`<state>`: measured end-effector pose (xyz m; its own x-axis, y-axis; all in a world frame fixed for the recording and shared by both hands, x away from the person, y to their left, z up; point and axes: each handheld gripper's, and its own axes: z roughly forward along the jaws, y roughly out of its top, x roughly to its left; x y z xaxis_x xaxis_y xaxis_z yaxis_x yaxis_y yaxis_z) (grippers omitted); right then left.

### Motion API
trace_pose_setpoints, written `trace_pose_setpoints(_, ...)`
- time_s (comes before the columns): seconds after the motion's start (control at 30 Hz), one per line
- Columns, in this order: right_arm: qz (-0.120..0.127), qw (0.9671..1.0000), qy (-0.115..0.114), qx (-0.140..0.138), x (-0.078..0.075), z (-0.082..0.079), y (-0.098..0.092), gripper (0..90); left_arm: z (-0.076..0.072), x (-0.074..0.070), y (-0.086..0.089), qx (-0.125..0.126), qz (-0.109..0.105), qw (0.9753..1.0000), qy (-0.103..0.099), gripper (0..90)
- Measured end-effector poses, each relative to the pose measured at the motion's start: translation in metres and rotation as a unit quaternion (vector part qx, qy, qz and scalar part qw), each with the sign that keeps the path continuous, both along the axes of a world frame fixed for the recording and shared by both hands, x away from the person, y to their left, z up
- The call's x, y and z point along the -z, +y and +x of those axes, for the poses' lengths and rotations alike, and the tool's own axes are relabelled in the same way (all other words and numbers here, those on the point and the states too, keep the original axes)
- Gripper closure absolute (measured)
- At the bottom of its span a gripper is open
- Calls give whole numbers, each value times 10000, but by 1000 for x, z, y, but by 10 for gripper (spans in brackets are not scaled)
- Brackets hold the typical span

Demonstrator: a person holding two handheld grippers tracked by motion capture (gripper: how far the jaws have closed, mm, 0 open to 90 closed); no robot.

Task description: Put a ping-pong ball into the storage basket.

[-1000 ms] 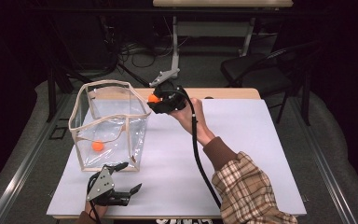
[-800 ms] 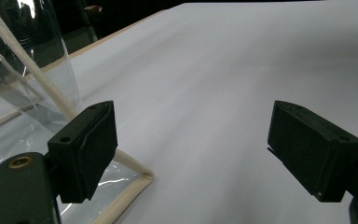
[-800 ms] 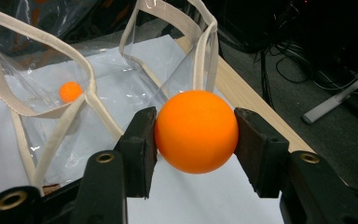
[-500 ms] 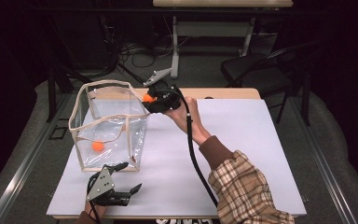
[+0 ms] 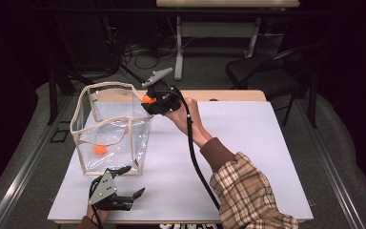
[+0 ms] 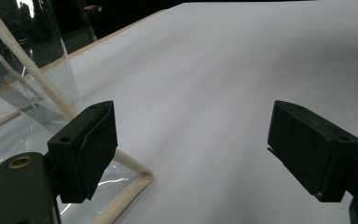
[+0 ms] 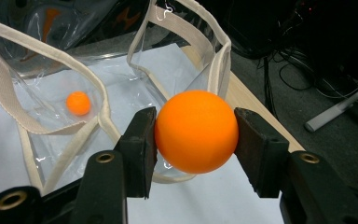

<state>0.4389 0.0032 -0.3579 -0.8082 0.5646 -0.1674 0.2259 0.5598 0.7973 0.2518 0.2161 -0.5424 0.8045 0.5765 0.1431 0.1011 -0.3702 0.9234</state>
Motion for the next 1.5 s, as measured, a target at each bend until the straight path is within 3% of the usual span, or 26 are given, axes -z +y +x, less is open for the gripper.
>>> trace_pose_setpoints(0.97, -6, 10000, 18, -69, -5, 6, 15, 506, 0, 0, 0, 0, -18, 10000, -7, 158)
trace_pose_setpoints(1.5, -50, 9999, 40, -117, -1, 10, 25, 506, 0, 0, 0, -8, -17, 10000, -11, 158)
